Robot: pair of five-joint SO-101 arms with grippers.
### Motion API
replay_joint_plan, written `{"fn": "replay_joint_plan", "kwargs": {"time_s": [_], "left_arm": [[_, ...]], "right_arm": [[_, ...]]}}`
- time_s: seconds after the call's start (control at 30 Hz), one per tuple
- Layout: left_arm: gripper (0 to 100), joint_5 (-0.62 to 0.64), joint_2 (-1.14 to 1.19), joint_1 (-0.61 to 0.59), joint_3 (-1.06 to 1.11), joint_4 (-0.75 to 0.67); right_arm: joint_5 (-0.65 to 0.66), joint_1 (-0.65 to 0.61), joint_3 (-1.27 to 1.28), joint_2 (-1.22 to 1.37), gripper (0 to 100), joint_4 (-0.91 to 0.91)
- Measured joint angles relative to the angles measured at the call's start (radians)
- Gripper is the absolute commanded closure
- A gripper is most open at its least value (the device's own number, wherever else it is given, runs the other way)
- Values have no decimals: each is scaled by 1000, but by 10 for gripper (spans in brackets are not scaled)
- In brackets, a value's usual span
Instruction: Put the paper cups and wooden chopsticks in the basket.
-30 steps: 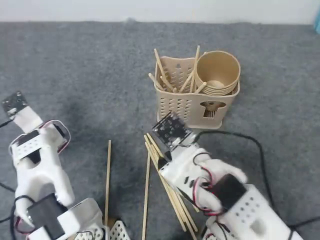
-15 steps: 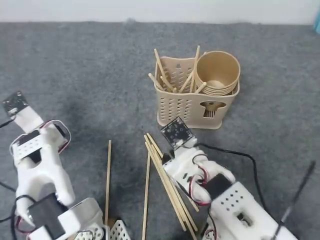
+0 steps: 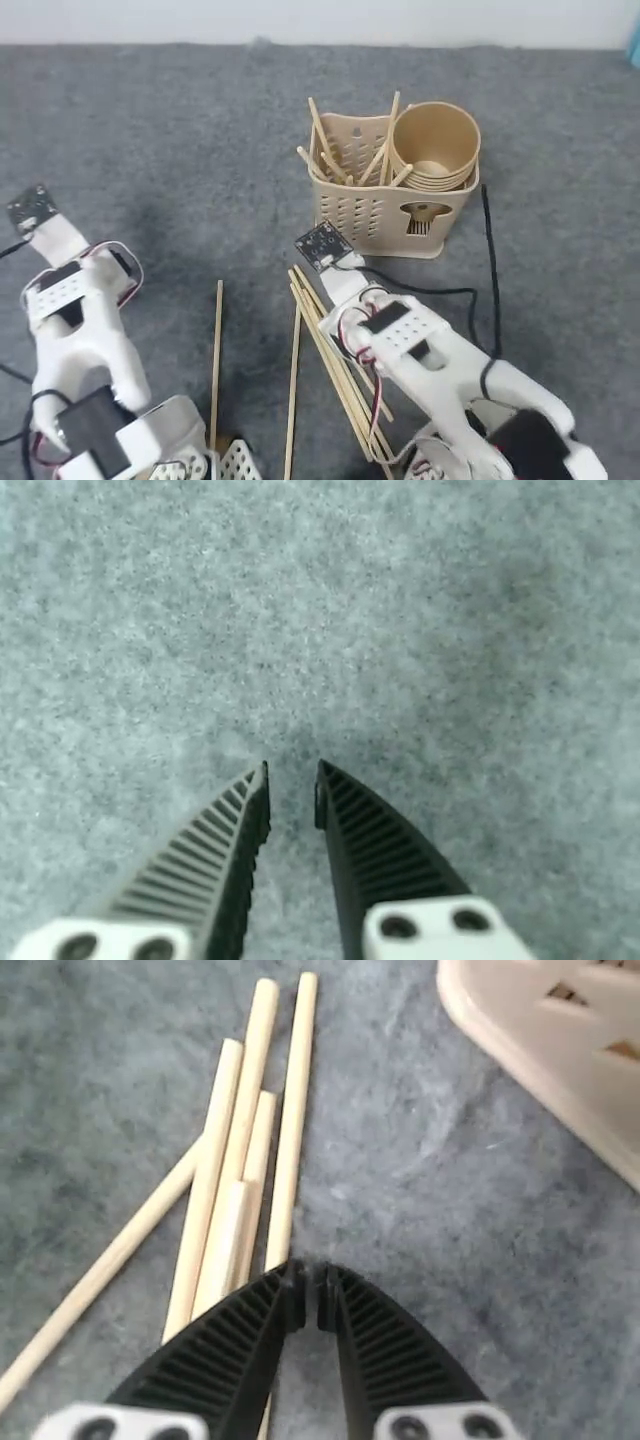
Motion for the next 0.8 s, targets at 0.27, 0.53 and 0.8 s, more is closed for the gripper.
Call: {"fn": "replay_joint_plan", "kwargs": {"time_s": [0.27, 0.53, 0.8], "left_arm": [[930, 0, 0, 0, 0, 0], [930, 0, 0, 0, 0, 0], [930, 0, 0, 0, 0, 0]], "right_arm": [[0, 2, -41, -28, 935, 52], [0, -20, -63, -107, 860, 117], [0, -20, -170, 86, 871, 117]]}}
